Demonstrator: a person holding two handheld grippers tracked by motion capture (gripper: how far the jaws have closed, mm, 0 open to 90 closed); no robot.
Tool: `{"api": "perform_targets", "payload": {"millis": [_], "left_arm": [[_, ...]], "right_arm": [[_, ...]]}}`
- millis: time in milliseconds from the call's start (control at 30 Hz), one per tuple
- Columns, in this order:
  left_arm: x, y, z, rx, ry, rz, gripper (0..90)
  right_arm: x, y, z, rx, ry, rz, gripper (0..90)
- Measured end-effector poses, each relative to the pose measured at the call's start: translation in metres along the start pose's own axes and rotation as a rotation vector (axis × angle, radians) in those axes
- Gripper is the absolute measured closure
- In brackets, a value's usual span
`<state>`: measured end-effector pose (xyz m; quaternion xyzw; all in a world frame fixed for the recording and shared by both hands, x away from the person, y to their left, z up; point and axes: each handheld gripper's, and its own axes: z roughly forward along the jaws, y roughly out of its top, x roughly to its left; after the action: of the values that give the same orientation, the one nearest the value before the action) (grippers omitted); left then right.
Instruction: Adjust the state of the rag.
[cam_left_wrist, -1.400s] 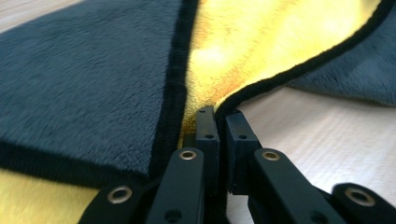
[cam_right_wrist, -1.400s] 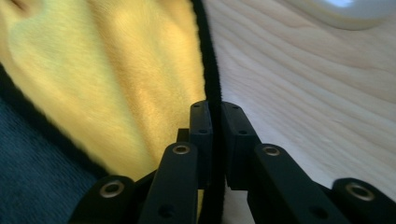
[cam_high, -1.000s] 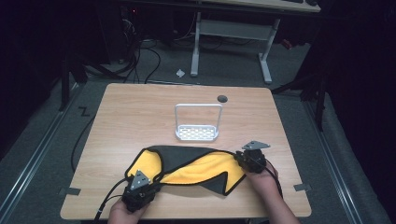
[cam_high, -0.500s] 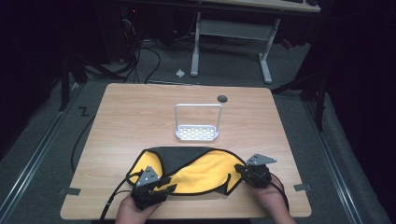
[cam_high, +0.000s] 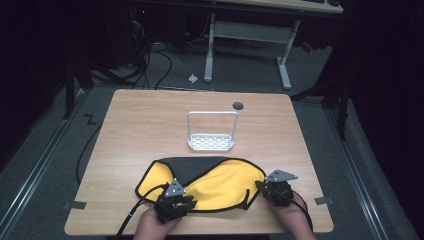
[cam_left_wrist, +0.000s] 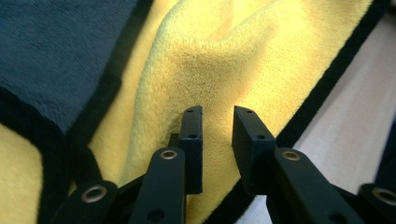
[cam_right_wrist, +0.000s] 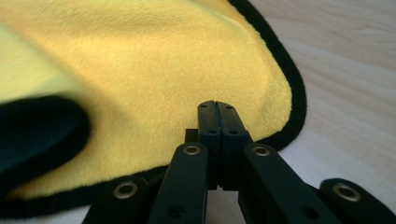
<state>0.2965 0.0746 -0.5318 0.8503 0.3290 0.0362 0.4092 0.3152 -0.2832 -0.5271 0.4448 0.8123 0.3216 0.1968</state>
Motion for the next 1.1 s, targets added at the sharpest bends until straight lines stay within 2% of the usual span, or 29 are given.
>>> {"api": "perform_targets", "payload": {"millis": [133, 200, 267, 333, 400, 433, 500, 567, 600, 667, 700, 800, 867, 933, 1033, 1100], "left_arm": [[-0.006, -0.009, -0.006, -0.009, -0.008, -0.008, 74.8], [-0.008, -0.012, -0.008, -0.007, -0.014, -0.007, 74.7], [-0.009, -0.012, -0.009, -0.008, -0.018, -0.011, 73.4], [-0.008, -0.011, -0.013, -0.012, -0.032, -0.016, 70.5], [-0.005, -0.007, -0.022, -0.046, -0.010, -0.014, 68.2], [0.001, -0.005, -0.030, -0.075, 0.015, -0.021, 67.9], [0.015, -0.003, -0.043, -0.104, 0.063, -0.029, 67.7], [0.039, -0.006, -0.057, -0.131, 0.149, -0.066, 70.0], [0.047, -0.007, -0.059, -0.133, 0.173, -0.082, 71.5], [0.066, -0.010, -0.060, -0.111, 0.239, -0.115, 74.1], [0.075, -0.011, -0.057, -0.091, 0.254, -0.127, 75.4], [0.087, -0.010, -0.046, -0.036, 0.291, -0.133, 80.8], [0.088, -0.011, -0.042, -0.033, 0.289, -0.136, 84.5], [0.085, -0.011, -0.041, -0.029, 0.275, -0.135, 84.7], [0.071, -0.012, -0.036, -0.027, 0.234, -0.107, 84.6], [0.055, -0.011, -0.029, -0.023, 0.172, -0.088, 84.4]], "right_arm": [[-0.016, 0.012, 0.013, -0.009, -0.041, 0.010, 90.0], [-0.025, 0.017, 0.020, -0.014, -0.062, 0.034, 90.0], [-0.032, 0.020, 0.024, -0.025, -0.057, 0.064, 90.0], [-0.033, 0.022, 0.025, -0.020, -0.069, 0.065, 89.5], [-0.028, 0.022, 0.022, -0.023, -0.069, 0.048, 85.2], [-0.026, 0.022, 0.020, -0.030, -0.065, 0.035, 84.6], [-0.014, 0.022, 0.011, -0.051, -0.034, 0.022, 83.5], [-0.002, 0.020, 0.005, -0.070, 0.018, 0.012, 83.1], [0.005, 0.018, 0.003, -0.070, 0.038, 0.003, 83.2], [0.017, 0.016, 0.001, -0.061, 0.071, -0.018, 83.3], [0.023, 0.016, 0.001, -0.055, 0.083, -0.034, 83.6], [0.037, 0.016, 0.003, -0.032, 0.098, -0.066, 85.9], [0.040, 0.014, 0.010, 0.006, 0.078, -0.097, 87.6], [0.035, 0.013, 0.011, 0.002, 0.076, -0.071, 88.4], [0.023, 0.010, 0.008, 0.004, 0.021, -0.052, 89.3], [0.010, 0.005, 0.004, 0.005, -0.013, -0.019, 89.4]]}}
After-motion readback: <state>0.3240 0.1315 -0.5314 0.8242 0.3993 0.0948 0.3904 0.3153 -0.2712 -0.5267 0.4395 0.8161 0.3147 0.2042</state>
